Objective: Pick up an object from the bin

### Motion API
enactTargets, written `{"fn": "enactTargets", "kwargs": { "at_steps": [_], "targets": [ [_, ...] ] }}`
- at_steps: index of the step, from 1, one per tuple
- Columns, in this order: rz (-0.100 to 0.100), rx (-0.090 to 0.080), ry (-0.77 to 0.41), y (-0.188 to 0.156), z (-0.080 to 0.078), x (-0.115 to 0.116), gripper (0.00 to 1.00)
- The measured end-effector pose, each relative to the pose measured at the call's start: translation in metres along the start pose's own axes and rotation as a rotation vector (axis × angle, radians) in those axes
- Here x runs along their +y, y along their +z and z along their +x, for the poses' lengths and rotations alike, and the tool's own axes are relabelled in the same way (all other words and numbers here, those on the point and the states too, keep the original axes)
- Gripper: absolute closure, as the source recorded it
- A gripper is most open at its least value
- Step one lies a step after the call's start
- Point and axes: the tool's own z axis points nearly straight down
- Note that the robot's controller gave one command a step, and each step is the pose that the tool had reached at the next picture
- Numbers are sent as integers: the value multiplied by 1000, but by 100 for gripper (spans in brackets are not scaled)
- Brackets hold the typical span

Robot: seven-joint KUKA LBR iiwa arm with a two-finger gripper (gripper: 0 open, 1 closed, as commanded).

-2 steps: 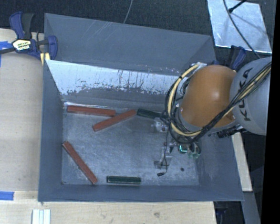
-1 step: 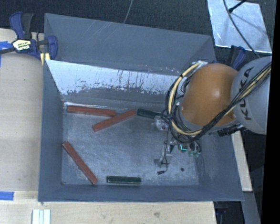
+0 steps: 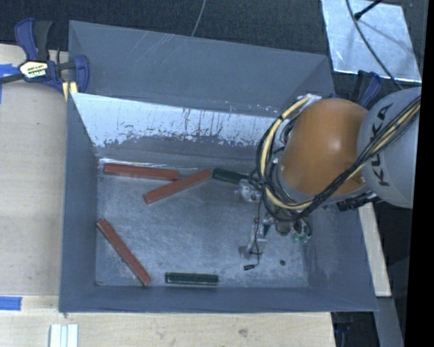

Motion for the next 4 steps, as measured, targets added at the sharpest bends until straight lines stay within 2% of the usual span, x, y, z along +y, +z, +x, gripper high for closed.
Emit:
{"fn": "enactTargets", "kwargs": {
  "at_steps": [1, 2, 3, 4],
  "targets": [
    [1, -6, -197, 81, -32, 24, 0],
    [0, 1, -25, 85, 10, 63, 0],
    [0, 6, -118, 40, -23, 82, 0],
    [1, -6, -158, 27, -31, 128, 0]
  ]
}}
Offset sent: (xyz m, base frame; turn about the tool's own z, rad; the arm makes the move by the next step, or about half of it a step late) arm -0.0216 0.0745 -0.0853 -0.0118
